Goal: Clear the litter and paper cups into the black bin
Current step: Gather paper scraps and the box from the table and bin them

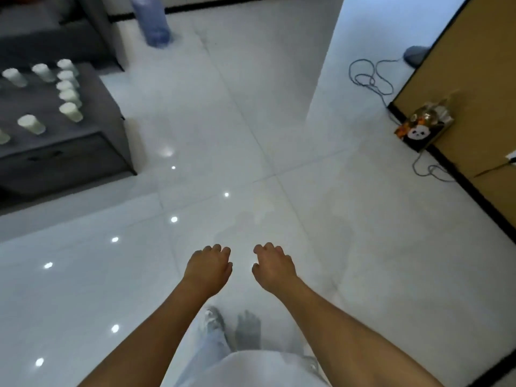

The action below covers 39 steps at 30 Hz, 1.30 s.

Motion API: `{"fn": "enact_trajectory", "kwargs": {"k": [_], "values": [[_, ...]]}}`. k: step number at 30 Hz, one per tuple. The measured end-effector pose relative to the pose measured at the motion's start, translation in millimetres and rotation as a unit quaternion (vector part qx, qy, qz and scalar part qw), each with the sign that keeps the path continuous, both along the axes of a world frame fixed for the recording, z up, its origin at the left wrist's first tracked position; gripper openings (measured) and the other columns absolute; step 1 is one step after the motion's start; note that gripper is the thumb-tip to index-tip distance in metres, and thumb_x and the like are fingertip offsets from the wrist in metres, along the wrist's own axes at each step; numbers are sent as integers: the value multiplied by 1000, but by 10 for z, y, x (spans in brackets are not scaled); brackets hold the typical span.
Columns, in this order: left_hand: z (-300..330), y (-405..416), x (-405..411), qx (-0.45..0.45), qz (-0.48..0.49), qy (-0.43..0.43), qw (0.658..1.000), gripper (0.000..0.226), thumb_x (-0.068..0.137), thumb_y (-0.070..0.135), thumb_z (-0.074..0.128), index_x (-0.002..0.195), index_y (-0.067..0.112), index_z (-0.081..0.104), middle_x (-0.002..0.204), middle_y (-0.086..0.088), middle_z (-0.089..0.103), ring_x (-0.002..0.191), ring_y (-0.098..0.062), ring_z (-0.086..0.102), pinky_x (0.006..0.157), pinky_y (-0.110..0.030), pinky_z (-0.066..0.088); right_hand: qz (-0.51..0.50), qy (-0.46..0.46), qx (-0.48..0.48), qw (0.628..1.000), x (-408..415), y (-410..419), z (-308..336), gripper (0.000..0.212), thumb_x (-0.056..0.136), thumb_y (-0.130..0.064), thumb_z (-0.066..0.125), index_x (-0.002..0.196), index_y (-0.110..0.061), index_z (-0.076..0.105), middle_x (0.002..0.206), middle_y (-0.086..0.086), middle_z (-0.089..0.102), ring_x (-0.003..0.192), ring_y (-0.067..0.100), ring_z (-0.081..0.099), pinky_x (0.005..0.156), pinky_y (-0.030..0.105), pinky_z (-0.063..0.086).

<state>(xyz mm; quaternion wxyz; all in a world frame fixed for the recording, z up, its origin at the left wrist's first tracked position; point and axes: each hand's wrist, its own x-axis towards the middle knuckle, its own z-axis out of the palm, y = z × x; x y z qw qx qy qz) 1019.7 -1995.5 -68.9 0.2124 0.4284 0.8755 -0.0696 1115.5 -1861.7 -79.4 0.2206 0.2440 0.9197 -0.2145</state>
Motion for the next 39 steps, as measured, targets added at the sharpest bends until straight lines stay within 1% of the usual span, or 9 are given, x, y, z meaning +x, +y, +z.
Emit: {"fn": "enact_trajectory", "kwargs": {"k": [4,6,8,14,19,24,29,35,39], "values": [[75,-954,-821,-9,94,5,995,36,100,35,33,126,14,47,116,-5,55,104,-23,55,83,-32,42,95,25,-4,995,-1052,-846,69,37,96,-23,44,132,-14,45,126,8,50,113,28,48,90,39,45],[90,-1638,-1269,-15,163,3,986,36,100,34,33,127,14,46,118,-6,55,105,-24,54,84,-33,42,169,29,-6,985,-1743,-1456,115,37,96,-24,43,132,-14,45,125,7,50,113,27,49,90,38,45],[95,-1734,-1377,-11,186,2,983,36,100,33,34,126,13,46,118,-6,55,106,-24,54,84,-32,42,183,33,-7,982,-1902,-1553,167,37,97,-24,43,132,-14,45,125,7,51,112,26,50,90,37,46],[108,-2719,-2098,11,305,-8,952,35,100,33,34,125,13,47,116,-7,54,105,-24,54,82,-32,41,291,20,-10,957,-3047,-2401,185,38,96,-24,44,132,-14,46,126,7,51,113,26,51,91,38,46],[-19,-3242,-2810,3,384,-28,923,36,99,34,34,127,14,45,118,-7,53,108,-25,53,84,-34,41,355,6,-7,935,-4015,-2906,87,38,95,-23,46,131,-15,47,125,7,51,112,26,51,91,37,47],[-79,-3646,-3856,5,451,-34,892,37,99,35,34,128,14,45,120,-6,52,110,-24,51,85,-34,42,400,9,-7,916,-5215,-3340,-30,39,94,-22,45,133,-15,45,126,7,50,113,27,50,90,35,46],[79,-4099,-4738,16,515,-36,856,41,99,35,34,132,13,44,125,-6,52,114,-25,50,90,-36,44,444,9,6,896,-6332,-3834,60,40,94,-21,44,134,-16,45,129,6,48,117,27,47,90,37,43],[134,-4742,-5534,17,567,-39,823,39,99,35,35,130,14,46,123,-5,54,112,-24,52,87,-35,45,483,4,3,876,-7325,-4504,117,37,95,-21,43,131,-16,46,129,6,49,116,26,47,90,37,43],[73,-5211,-6121,23,577,-48,815,39,99,36,36,129,14,47,123,-6,54,112,-24,53,87,-35,45,487,0,-5,874,-7924,-5010,51,37,95,-21,45,131,-16,46,129,6,48,117,26,46,90,37,42]]}}
